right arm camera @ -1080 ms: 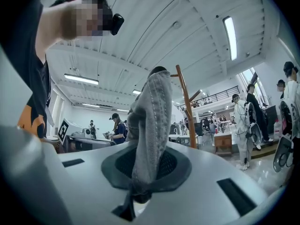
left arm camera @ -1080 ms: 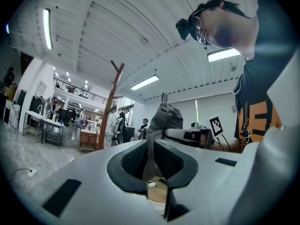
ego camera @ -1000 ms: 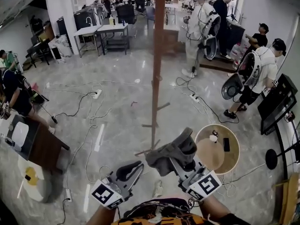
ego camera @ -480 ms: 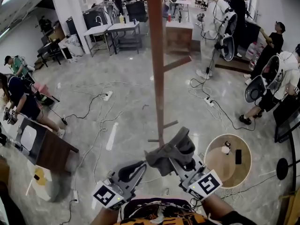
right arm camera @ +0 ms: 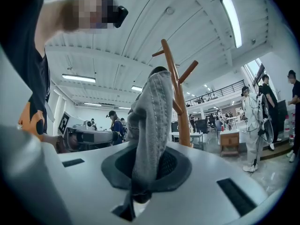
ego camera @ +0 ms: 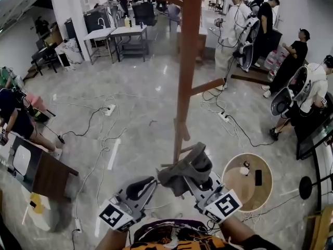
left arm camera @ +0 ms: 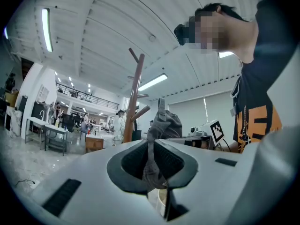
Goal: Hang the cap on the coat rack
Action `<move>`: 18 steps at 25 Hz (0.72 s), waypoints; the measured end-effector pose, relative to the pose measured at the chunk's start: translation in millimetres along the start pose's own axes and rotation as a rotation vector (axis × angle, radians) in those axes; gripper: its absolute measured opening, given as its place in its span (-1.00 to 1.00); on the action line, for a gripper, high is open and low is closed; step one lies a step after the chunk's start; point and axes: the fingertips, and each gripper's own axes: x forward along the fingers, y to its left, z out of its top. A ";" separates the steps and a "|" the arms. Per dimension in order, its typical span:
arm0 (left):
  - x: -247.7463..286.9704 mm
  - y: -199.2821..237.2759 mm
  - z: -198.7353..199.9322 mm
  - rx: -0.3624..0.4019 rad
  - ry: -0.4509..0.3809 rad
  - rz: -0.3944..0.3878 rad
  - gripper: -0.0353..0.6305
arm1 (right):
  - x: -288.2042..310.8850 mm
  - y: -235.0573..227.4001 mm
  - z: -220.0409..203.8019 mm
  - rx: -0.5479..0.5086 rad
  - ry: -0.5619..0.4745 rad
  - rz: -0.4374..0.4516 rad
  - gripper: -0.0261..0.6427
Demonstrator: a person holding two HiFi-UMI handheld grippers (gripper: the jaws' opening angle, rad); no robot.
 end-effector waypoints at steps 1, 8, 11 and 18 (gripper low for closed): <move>-1.6 5.3 0.4 -0.001 -0.005 -0.002 -0.72 | 5.0 -0.9 -3.0 -0.002 0.013 -0.009 -0.78; -14.7 30.6 -4.8 -0.008 0.018 -0.008 -0.72 | 37.1 -14.3 -14.4 -0.061 0.083 -0.064 -0.78; -22.2 36.5 -9.2 0.009 0.026 -0.001 -0.72 | 44.7 -24.3 -29.3 -0.056 0.126 -0.090 -0.78; -38.4 51.1 -8.6 -0.003 0.018 0.026 -0.72 | 63.0 -39.7 -51.1 -0.005 0.166 -0.125 -0.78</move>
